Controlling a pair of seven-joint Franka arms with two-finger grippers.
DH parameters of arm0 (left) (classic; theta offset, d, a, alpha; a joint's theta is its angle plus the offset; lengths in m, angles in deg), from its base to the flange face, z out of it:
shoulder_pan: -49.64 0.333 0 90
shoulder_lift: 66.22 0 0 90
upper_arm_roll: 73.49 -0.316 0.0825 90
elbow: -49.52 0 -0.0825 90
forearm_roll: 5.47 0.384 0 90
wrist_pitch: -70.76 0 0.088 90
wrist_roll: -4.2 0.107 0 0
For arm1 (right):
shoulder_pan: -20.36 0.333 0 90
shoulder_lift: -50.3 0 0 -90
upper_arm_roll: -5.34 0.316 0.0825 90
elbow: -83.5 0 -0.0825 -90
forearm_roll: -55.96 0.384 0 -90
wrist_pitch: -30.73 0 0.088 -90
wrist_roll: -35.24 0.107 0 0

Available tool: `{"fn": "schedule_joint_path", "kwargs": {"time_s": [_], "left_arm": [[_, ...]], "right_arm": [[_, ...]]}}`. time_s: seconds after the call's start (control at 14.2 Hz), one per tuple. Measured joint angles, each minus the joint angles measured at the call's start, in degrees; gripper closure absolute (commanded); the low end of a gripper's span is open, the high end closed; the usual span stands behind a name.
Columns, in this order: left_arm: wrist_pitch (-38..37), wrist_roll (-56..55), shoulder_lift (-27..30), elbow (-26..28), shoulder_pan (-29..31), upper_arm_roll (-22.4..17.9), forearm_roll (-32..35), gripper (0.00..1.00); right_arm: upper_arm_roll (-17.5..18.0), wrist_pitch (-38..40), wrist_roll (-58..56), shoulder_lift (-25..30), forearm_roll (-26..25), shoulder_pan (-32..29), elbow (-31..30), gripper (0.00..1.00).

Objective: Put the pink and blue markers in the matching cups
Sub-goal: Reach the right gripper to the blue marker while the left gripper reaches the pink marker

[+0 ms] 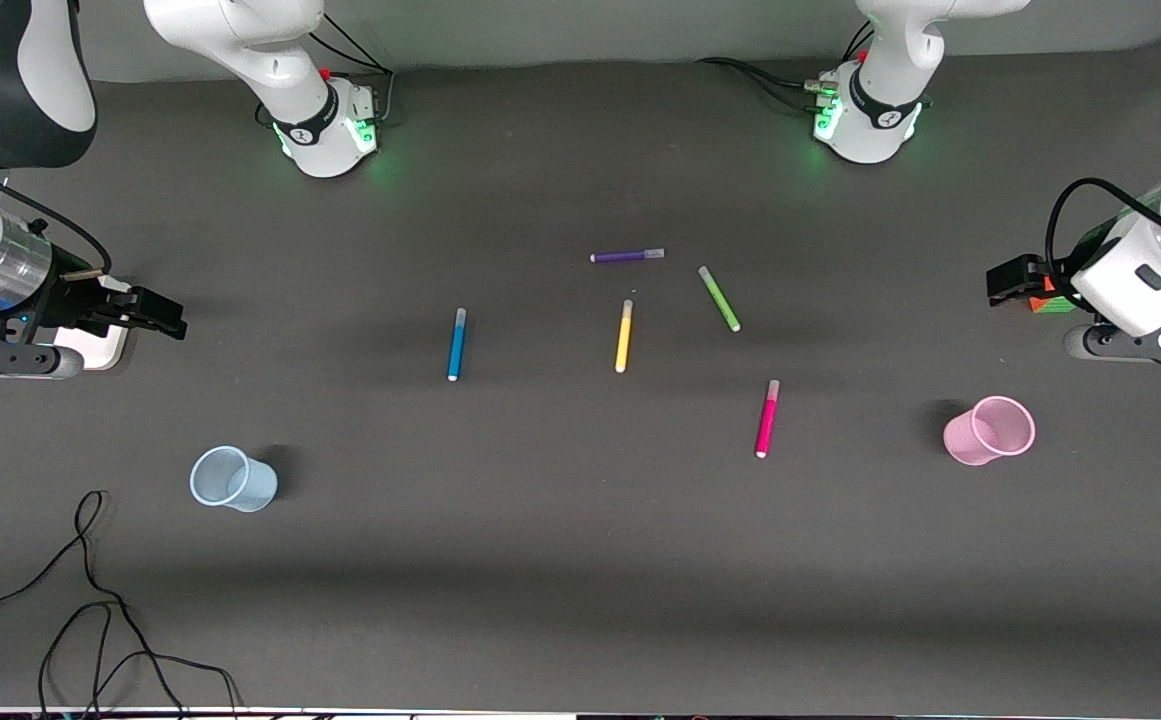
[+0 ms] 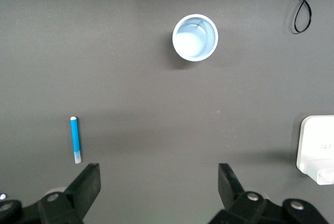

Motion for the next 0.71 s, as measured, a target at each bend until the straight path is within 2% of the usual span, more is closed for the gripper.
{"fn": "schedule_joint_path", "kwargs": {"time_s": [0.71], "left_arm": [[-0.04,0.01,-0.01,0.0,0.0,0.0,0.0,0.0]], "right_arm": [[0.15,0.14,0.05,-0.93,0.02,0.08,1.7,0.0]]}}
